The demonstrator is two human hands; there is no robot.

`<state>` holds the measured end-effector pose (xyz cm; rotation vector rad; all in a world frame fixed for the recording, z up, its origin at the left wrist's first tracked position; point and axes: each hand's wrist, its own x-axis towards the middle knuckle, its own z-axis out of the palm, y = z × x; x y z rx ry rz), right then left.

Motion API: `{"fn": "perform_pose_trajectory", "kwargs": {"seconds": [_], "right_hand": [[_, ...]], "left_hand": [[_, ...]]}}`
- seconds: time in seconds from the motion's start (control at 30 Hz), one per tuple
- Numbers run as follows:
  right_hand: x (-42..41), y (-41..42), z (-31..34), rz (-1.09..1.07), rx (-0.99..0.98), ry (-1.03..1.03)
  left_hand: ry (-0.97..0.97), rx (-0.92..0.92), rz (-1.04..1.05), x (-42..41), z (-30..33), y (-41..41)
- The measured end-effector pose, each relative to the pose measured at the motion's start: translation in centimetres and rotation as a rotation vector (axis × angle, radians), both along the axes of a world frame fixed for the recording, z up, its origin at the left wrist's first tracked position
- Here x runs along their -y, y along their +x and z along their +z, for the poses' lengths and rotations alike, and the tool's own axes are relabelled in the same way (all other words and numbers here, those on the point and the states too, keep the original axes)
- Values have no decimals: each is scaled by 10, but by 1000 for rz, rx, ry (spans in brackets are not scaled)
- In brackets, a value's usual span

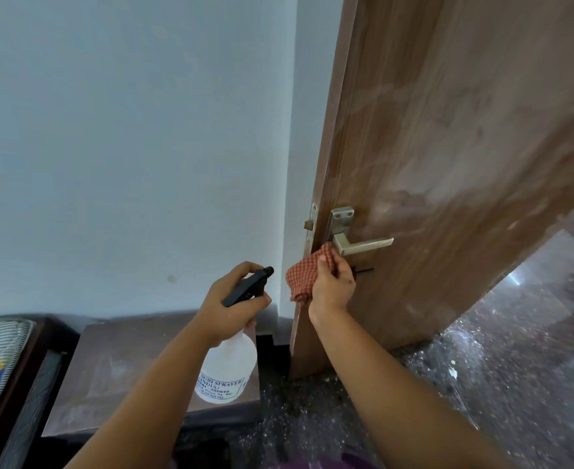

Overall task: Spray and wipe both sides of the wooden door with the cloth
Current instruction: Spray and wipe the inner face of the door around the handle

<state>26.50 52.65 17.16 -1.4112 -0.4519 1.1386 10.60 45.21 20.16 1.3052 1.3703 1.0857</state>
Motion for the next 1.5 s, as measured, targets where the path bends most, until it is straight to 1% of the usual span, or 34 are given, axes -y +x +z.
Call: {"fn": "perform_pose_trajectory", "kwargs": {"seconds": [0.07,0.1,0.23,0.3,0.4,0.43,0.47,0.5,0.53,0.6,0.63,0.67,0.73,0.83,0.9,0.97,1.03,1.13,1.23,1.27,1.33,1.4,1.43,1.5], "right_hand": [[-7,-4,6,-51,-152,-47],[-8,-5,7,-68,-196,-42],[-4,-13,15,-66,-291,-50],[-8,-11,25,-71,-306,-80],[-13,-4,42,12,-279,-138],[-12,-2,44,35,-255,-120],[-10,-1,45,45,-216,-66],[-7,1,43,49,-102,22],[-4,3,41,66,126,138],[0,10,39,93,598,437],[-3,13,38,68,767,573],[-9,16,37,30,893,655],[-21,20,37,-11,1043,720],[-27,21,26,42,1250,722],[-23,23,12,154,1271,602],[-17,25,-9,246,1231,469],[-12,24,-25,243,1201,443],[-12,16,-15,128,1104,527],[-23,10,29,-42,1088,732],[-29,10,45,-76,1086,756],[-34,11,60,-88,1101,733],[-33,11,42,-29,1197,695],[-30,13,28,35,1258,673],[-22,19,-6,221,1360,567]], "left_hand": [[-20,15,4,1,-2,0],[-27,24,3,1,-3,-1],[-28,14,-31,2,-5,-3],[-20,-17,-41,3,-5,-3],[-14,-11,-37,5,-4,-5],[-16,-3,-27,5,-5,-7],[-22,2,-13,5,-6,-8],[-29,13,-1,5,-7,-9],[-32,20,6,5,-8,-9],[-28,3,-6,4,-8,-10],[-25,-9,-14,4,-6,-10],[-24,-16,-20,4,-6,-9],[-30,-4,-23,4,-6,-8],[-37,23,-22,5,-4,-5],[-41,24,-17,5,-3,-4],[-33,16,-18,5,-2,-5],[-26,-5,-31,4,0,-5],[-17,-27,-35,5,1,-8],[-20,-24,-25,5,2,-8],[-27,-28,-19,4,2,-8],[-39,-29,-13,4,2,-5],[-39,-17,-24,3,3,-3],[-35,-11,-34,2,4,-1],[-30,-10,-50,1,7,1]]}}
